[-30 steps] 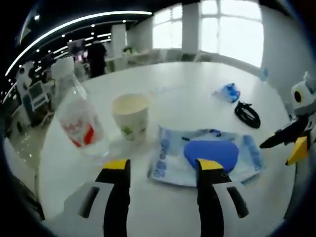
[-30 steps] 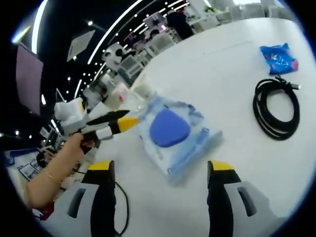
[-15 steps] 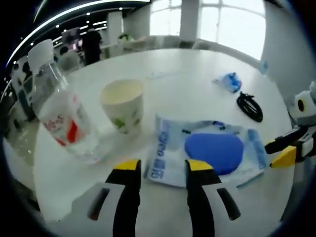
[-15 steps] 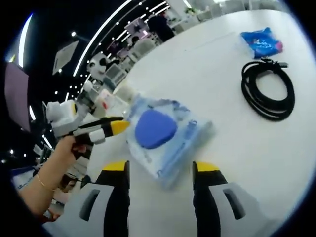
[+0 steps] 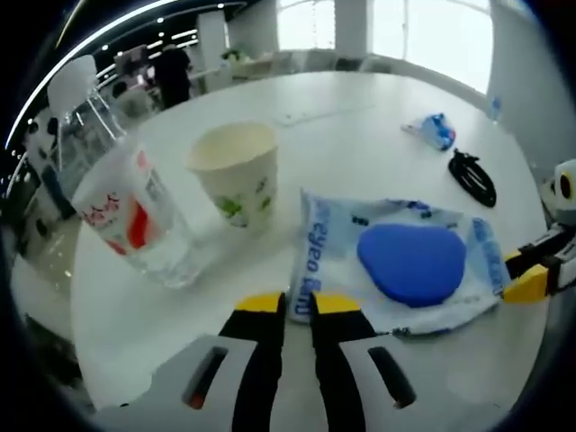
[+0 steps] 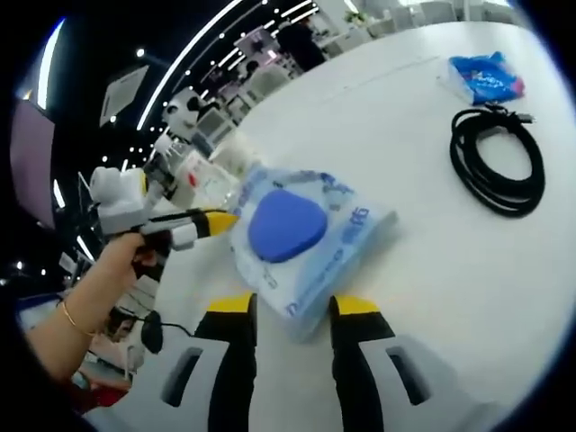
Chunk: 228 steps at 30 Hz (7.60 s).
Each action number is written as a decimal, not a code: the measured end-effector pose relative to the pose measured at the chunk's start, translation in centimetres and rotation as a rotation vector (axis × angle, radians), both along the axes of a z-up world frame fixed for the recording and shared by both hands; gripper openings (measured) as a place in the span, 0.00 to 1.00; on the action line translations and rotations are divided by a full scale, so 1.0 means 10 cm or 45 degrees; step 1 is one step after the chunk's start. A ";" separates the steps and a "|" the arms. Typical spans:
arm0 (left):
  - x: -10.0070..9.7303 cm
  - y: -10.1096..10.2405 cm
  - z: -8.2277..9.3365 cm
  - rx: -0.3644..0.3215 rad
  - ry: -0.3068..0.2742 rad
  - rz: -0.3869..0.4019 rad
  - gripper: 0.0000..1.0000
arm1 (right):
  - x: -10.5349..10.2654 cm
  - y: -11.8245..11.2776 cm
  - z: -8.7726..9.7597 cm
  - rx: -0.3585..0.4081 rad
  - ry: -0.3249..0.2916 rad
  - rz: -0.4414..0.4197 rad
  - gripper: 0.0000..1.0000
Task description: Arrange the tabletop items into an orderly group along one side of the table until the central work area is clear of visible clutter.
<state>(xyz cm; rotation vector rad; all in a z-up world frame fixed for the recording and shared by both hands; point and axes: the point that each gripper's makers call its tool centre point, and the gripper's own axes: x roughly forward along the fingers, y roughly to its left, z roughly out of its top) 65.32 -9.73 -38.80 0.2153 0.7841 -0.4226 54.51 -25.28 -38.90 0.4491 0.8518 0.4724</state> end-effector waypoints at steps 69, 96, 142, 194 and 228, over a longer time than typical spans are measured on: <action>-0.10 -0.81 0.77 -0.242 -0.204 -0.009 0.00 | 1.03 -1.19 0.58 -0.502 -0.289 0.036 0.01; 0.40 -1.05 0.49 -0.313 -0.183 0.168 0.00 | 1.87 -1.45 0.27 -0.520 -0.244 0.072 0.01; 0.44 -1.00 0.22 -0.316 -0.209 0.287 0.12 | 1.91 -1.62 0.21 -0.441 -0.154 -0.036 0.18; 0.44 -0.38 0.73 -0.230 -0.447 0.333 0.93 | 1.03 -1.49 1.16 -0.163 -0.419 0.122 0.99; 0.99 -0.06 0.43 -0.229 -0.466 0.514 0.63 | 0.49 -1.64 1.22 0.012 -0.454 -0.047 0.99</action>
